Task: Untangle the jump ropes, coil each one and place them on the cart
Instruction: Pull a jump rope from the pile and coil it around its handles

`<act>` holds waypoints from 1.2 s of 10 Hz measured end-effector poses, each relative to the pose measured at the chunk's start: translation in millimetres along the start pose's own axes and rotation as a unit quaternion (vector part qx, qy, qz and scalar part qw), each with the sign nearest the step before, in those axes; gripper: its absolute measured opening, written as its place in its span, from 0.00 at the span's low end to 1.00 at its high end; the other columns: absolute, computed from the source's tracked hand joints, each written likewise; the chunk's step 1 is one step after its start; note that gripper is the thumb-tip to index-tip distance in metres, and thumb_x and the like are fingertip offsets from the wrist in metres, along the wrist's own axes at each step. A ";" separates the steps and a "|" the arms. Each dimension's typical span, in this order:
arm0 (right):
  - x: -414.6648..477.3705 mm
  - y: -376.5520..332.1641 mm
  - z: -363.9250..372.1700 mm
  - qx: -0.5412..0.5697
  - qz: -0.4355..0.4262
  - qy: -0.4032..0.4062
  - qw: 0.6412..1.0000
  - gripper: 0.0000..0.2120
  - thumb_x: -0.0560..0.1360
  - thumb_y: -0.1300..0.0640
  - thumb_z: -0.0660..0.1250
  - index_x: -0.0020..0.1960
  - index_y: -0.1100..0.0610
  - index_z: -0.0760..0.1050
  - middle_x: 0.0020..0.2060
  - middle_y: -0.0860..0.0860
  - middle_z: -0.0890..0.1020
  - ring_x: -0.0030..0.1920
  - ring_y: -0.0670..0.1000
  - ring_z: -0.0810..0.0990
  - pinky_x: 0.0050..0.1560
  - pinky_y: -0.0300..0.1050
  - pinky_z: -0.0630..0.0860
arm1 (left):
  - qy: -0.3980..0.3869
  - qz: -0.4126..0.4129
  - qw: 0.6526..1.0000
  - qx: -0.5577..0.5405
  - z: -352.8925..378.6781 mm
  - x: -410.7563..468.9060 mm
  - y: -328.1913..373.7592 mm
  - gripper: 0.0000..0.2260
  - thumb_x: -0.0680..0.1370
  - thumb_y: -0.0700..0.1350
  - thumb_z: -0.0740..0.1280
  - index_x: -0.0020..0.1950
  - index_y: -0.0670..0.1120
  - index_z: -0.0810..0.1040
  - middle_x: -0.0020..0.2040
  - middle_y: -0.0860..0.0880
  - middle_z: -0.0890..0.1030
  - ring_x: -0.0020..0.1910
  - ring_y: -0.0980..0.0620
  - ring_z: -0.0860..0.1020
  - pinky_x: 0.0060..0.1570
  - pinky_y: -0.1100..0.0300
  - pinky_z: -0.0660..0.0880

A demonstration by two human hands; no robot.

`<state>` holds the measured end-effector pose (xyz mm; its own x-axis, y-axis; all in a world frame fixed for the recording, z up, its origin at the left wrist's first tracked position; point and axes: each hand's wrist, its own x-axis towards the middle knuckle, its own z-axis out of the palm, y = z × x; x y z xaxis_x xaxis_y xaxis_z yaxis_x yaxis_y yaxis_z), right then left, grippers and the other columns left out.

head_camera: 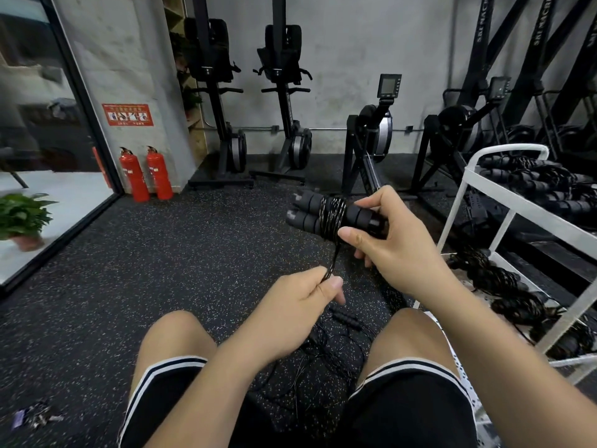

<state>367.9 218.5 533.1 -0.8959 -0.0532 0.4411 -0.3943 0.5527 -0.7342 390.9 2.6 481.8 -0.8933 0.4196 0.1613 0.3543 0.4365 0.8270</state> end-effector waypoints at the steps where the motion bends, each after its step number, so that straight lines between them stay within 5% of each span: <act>1: 0.3 6.4 5.5 -0.075 -0.006 -0.023 0.997 0.18 0.77 0.51 0.79 0.57 0.45 0.71 0.41 0.45 0.83 0.41 0.45 0.83 0.43 0.47 0.79 | -0.006 0.017 0.999 0.045 -6.2 -0.2 3.8 0.13 0.87 0.57 0.63 0.48 0.56 0.82 0.29 0.56 0.73 0.29 0.60 0.69 0.34 0.60 0.66; 2: -2.1 10.9 11.9 -0.120 0.001 -0.076 0.990 0.18 0.77 0.51 0.80 0.57 0.45 0.71 0.47 0.41 0.81 0.45 0.38 0.79 0.43 0.35 0.70 | 0.005 0.048 0.997 0.052 -18.8 -2.2 3.9 0.11 0.86 0.54 0.67 0.47 0.55 0.84 0.28 0.56 0.72 0.28 0.60 0.68 0.32 0.64 0.63; 4: -13.9 11.6 18.2 -0.147 -0.007 -0.186 0.971 0.16 0.79 0.56 0.77 0.55 0.45 0.71 0.44 0.43 0.81 0.42 0.41 0.78 0.39 0.36 0.71 | 0.052 0.060 0.996 0.031 -41.7 -2.4 -5.0 0.07 0.82 0.54 0.73 0.45 0.56 0.86 0.31 0.50 0.79 0.29 0.56 0.70 0.33 0.57 0.65; 6: -30.4 -6.5 10.4 -0.129 -0.041 -0.310 0.941 0.15 0.82 0.56 0.74 0.59 0.43 0.70 0.44 0.42 0.80 0.44 0.42 0.78 0.45 0.42 0.73 | 0.053 0.063 0.995 -0.060 -51.7 1.3 -13.2 0.03 0.76 0.45 0.79 0.43 0.50 0.88 0.36 0.51 0.84 0.36 0.60 0.78 0.39 0.65 0.73; 8: -43.5 -33.3 -10.9 -0.047 -0.055 -0.368 0.927 0.12 0.84 0.56 0.71 0.63 0.46 0.72 0.46 0.42 0.81 0.42 0.43 0.80 0.46 0.36 0.74 | 0.050 0.081 0.982 -0.161 -58.4 5.6 -28.7 0.07 0.77 0.47 0.76 0.47 0.44 0.89 0.38 0.50 0.85 0.39 0.59 0.79 0.44 0.66 0.74; 9: -49.6 -42.3 -16.8 0.022 -0.048 -0.371 0.927 0.11 0.85 0.55 0.70 0.64 0.46 0.73 0.45 0.50 0.82 0.40 0.44 0.80 0.43 0.44 0.79 | 0.035 0.079 0.970 -0.225 -52.7 8.6 -37.1 0.15 0.76 0.56 0.77 0.46 0.43 0.88 0.32 0.56 0.79 0.31 0.61 0.71 0.36 0.68 0.67; 10: -52.5 -45.8 -20.4 0.090 -0.035 -0.347 0.933 0.11 0.85 0.55 0.71 0.65 0.46 0.75 0.48 0.56 0.83 0.41 0.54 0.82 0.45 0.60 0.84 | 0.051 0.067 0.970 -0.228 -48.3 13.0 -51.3 0.25 0.70 0.69 0.78 0.46 0.48 0.89 0.33 0.47 0.78 0.33 0.49 0.68 0.35 0.57 0.64; 11: -52.0 -47.0 -23.1 0.152 -0.024 -0.328 0.932 0.13 0.84 0.55 0.71 0.67 0.47 0.76 0.51 0.59 0.83 0.44 0.61 0.85 0.45 0.61 0.85 | 0.047 0.035 0.965 -0.256 -47.0 10.8 -50.3 0.20 0.73 0.66 0.77 0.44 0.49 0.89 0.37 0.41 0.80 0.36 0.46 0.75 0.39 0.55 0.69; 12: -48.7 -45.1 -22.3 0.216 -0.028 -0.295 0.930 0.14 0.84 0.55 0.69 0.69 0.54 0.75 0.48 0.57 0.84 0.43 0.59 0.85 0.42 0.54 0.82 | 0.106 -0.026 0.983 -0.145 -40.4 11.0 -45.0 0.20 0.82 0.56 0.72 0.56 0.38 0.87 0.49 0.32 0.85 0.51 0.41 0.85 0.57 0.49 0.79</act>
<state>433.9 214.8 556.2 -0.7781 -0.5890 0.2184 -0.3750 0.1566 -0.9137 353.9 -44.6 468.1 -0.9567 0.2135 0.1980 0.2404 0.1952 0.9508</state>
